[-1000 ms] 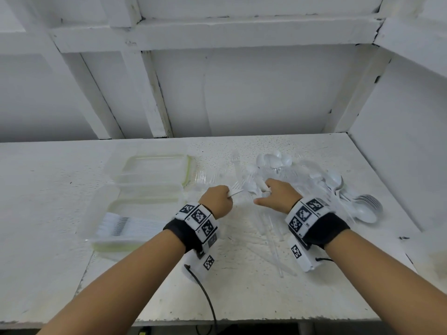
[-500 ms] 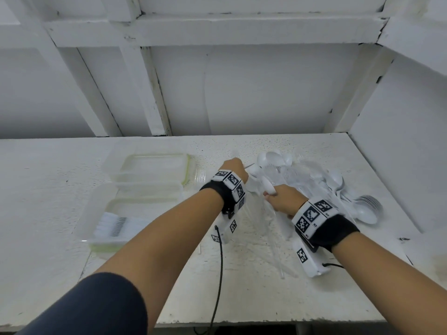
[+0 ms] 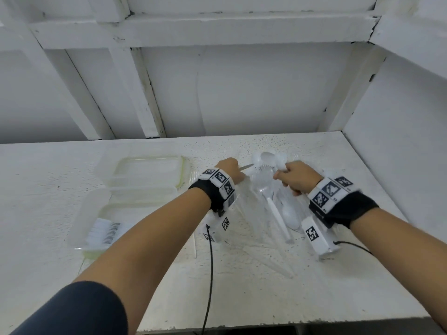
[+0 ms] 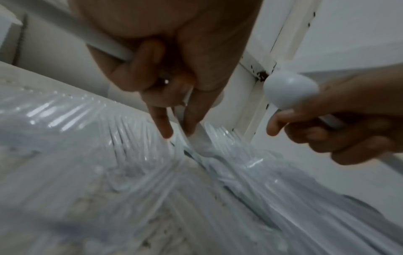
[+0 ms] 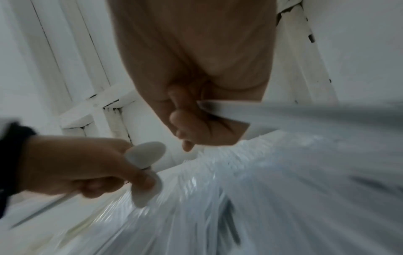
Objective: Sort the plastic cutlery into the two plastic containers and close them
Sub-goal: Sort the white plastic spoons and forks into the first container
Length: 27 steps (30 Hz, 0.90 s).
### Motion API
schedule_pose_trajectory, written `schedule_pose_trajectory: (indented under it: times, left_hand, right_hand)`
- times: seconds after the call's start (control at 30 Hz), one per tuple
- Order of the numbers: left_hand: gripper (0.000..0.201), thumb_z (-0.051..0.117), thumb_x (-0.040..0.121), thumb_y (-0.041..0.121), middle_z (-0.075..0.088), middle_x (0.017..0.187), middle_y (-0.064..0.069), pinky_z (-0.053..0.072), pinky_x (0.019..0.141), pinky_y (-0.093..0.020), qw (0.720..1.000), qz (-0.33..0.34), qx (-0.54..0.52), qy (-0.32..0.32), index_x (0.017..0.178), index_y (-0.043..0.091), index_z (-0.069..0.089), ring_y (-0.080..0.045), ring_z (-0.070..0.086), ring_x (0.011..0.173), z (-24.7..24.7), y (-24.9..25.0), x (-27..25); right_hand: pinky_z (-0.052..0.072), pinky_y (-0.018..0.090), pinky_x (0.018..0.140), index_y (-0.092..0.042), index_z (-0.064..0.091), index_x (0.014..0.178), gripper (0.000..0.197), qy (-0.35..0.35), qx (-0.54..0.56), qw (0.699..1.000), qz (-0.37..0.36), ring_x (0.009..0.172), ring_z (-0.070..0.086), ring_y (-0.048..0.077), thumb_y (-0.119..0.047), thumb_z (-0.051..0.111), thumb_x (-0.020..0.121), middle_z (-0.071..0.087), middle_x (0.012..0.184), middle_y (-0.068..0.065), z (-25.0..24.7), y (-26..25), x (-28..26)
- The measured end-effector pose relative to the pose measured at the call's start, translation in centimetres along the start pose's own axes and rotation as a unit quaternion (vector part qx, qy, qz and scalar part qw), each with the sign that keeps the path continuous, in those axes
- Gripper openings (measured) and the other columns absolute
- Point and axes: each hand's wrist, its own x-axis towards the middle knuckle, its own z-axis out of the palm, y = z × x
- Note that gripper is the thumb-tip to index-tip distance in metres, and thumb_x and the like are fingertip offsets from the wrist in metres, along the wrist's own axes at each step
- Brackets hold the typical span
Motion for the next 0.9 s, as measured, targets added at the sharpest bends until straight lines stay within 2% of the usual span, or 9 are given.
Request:
schedule_pose_trajectory:
  times: [0.17, 0.27, 0.37, 0.4, 0.47, 0.5, 0.57, 0.73, 0.9]
  left_hand:
    - [0.015, 0.056, 0.086, 0.016, 0.043, 0.069, 0.004, 0.031, 0.051, -0.022, 0.993, 0.041, -0.082, 0.074, 0.074, 0.012, 0.047, -0.02, 0.046, 0.073, -2.2, -1.4, -1.3]
    - [0.029, 0.058, 0.085, 0.016, 0.043, 0.065, 0.004, 0.03, 0.05, -0.024, 0.982, 0.037, -0.135, 0.128, 0.062, 0.019, 0.04, -0.018, 0.045, 0.066, -2.9, -2.8, -2.0]
    - [0.034, 0.056, 0.086, 0.015, 0.04, 0.06, 0.002, 0.026, 0.049, -0.025, 0.969, 0.024, -0.171, 0.176, 0.059, 0.017, 0.037, -0.013, 0.038, 0.056, -3.4, -3.8, -2.5]
    - [0.034, 0.054, 0.087, 0.014, 0.039, 0.059, 0.001, 0.025, 0.049, -0.025, 0.964, 0.019, -0.19, 0.187, 0.058, 0.016, 0.037, -0.013, 0.036, 0.055, -3.5, -4.0, -2.6]
    - [0.035, 0.052, 0.089, 0.013, 0.038, 0.057, 0.0, 0.025, 0.049, -0.026, 0.949, 0.008, -0.242, 0.199, 0.057, 0.016, 0.037, -0.015, 0.034, 0.053, -3.6, -4.5, -2.7]
    - [0.035, 0.052, 0.09, 0.013, 0.037, 0.056, -0.001, 0.025, 0.049, -0.026, 0.941, 0.004, -0.272, 0.201, 0.057, 0.015, 0.038, -0.016, 0.033, 0.052, -3.6, -4.6, -2.7]
    - [0.032, 0.051, 0.09, 0.012, 0.038, 0.056, -0.003, 0.026, 0.049, -0.025, 0.928, -0.004, -0.315, 0.199, 0.059, 0.013, 0.042, -0.017, 0.034, 0.05, -3.8, -4.8, -2.7]
    - [0.014, 0.053, 0.086, 0.007, 0.037, 0.061, -0.002, 0.026, 0.045, -0.023, 0.92, -0.021, -0.351, 0.174, 0.073, 0.008, 0.048, -0.016, 0.033, 0.051, -3.9, -4.2, -2.3]
    - [0.006, 0.052, 0.082, 0.004, 0.031, 0.065, -0.003, 0.02, 0.046, -0.021, 0.897, -0.062, -0.423, 0.114, 0.082, 0.009, 0.048, -0.014, 0.026, 0.052, -3.5, -3.3, -1.6]
  right_hand:
    - [0.037, 0.022, 0.05, -0.002, 0.064, 0.092, 0.021, 0.076, -0.108, 0.99, -0.042, 0.058, 0.046, 0.017, -0.02, 0.053, 0.093, 0.052, 0.069, 0.005, -2.6, -1.6, 4.2]
    - [0.029, 0.022, 0.05, -0.007, 0.06, 0.08, 0.016, 0.072, -0.185, 0.979, -0.046, 0.07, 0.048, 0.022, -0.017, 0.052, 0.09, 0.049, 0.069, 0.005, -2.9, -2.2, 6.4]
    - [0.03, 0.025, 0.052, -0.009, 0.05, 0.067, 0.024, 0.052, -0.227, 0.971, -0.049, 0.069, 0.048, 0.023, -0.018, 0.053, 0.089, 0.05, 0.068, 0.005, -2.5, -2.2, 7.8]
    - [0.035, 0.026, 0.057, -0.007, 0.055, 0.071, 0.024, 0.037, -0.241, 0.969, -0.049, 0.073, 0.051, 0.025, -0.022, 0.053, 0.09, 0.056, 0.075, 0.008, -2.3, -2.2, 7.9]
    - [0.043, 0.031, 0.074, 0.001, 0.064, 0.097, 0.031, 0.016, -0.264, 0.963, -0.057, 0.09, 0.059, 0.031, -0.028, 0.054, 0.091, 0.064, 0.098, 0.015, -1.9, -2.0, 8.4]
    - [0.044, 0.032, 0.077, 0.002, 0.063, 0.103, 0.033, 0.015, -0.273, 0.96, -0.065, 0.096, 0.059, 0.032, -0.027, 0.054, 0.091, 0.064, 0.105, 0.017, -1.8, -2.0, 8.4]
    - [0.039, 0.031, 0.071, 0.0, 0.06, 0.098, 0.025, 0.028, -0.279, 0.956, -0.091, 0.092, 0.058, 0.031, -0.023, 0.056, 0.09, 0.064, 0.107, 0.017, -1.7, -2.0, 8.3]
    - [0.032, 0.026, 0.062, -0.014, 0.05, 0.085, 0.009, 0.069, -0.212, 0.961, -0.16, 0.077, 0.05, 0.026, -0.022, 0.051, 0.09, 0.056, 0.085, 0.006, -1.6, -2.1, 7.6]
    - [0.041, 0.032, 0.066, -0.005, 0.057, 0.103, 0.016, 0.141, -0.136, 0.952, -0.237, 0.08, 0.057, 0.03, -0.014, 0.049, 0.091, 0.063, 0.091, 0.012, -1.6, -3.0, 6.6]
